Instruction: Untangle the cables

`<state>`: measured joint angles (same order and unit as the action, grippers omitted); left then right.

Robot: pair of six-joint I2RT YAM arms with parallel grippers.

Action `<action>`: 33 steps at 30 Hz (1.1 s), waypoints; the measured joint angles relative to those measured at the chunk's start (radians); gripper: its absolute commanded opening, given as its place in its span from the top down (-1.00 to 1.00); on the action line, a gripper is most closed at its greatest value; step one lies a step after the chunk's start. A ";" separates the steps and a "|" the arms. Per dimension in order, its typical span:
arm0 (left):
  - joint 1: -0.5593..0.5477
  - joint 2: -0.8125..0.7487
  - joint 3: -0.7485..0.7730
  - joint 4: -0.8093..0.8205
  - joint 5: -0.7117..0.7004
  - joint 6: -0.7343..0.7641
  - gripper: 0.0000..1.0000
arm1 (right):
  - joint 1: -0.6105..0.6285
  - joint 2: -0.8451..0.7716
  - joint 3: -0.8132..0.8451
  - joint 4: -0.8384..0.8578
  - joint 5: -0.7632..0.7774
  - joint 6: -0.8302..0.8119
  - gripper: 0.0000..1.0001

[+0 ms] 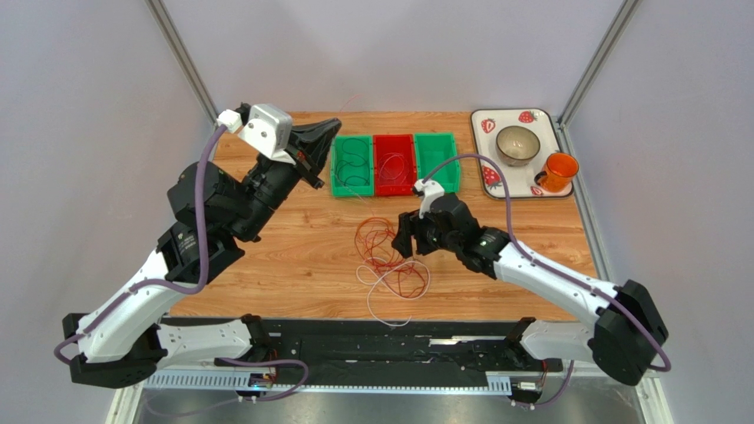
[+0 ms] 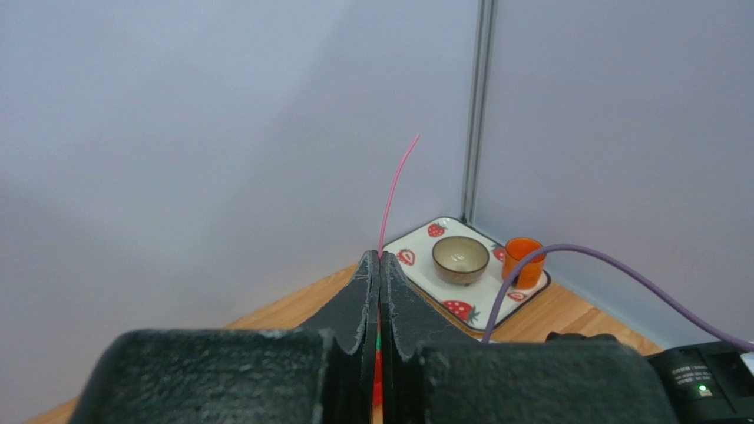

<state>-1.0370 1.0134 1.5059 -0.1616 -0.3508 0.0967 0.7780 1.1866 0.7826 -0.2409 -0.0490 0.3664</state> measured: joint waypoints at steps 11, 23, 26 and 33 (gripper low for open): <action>0.091 0.032 0.097 -0.008 0.035 0.007 1.00 | 0.007 0.179 0.064 0.016 0.018 -0.031 -0.37; 0.103 0.065 0.173 -0.015 0.074 0.006 1.00 | 0.007 0.255 0.110 0.037 0.034 -0.031 -0.03; 0.103 0.068 0.173 -0.021 0.077 0.006 1.00 | 0.007 0.261 0.111 0.037 0.055 -0.031 -0.03; 0.103 0.069 0.178 -0.023 0.079 0.006 1.00 | 0.007 0.275 0.116 0.036 0.071 -0.031 0.24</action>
<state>-0.9337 1.0828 1.6836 -0.1841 -0.2714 0.1032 0.7853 1.4612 0.8986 -0.2047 0.0223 0.3355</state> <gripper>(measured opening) 0.007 0.442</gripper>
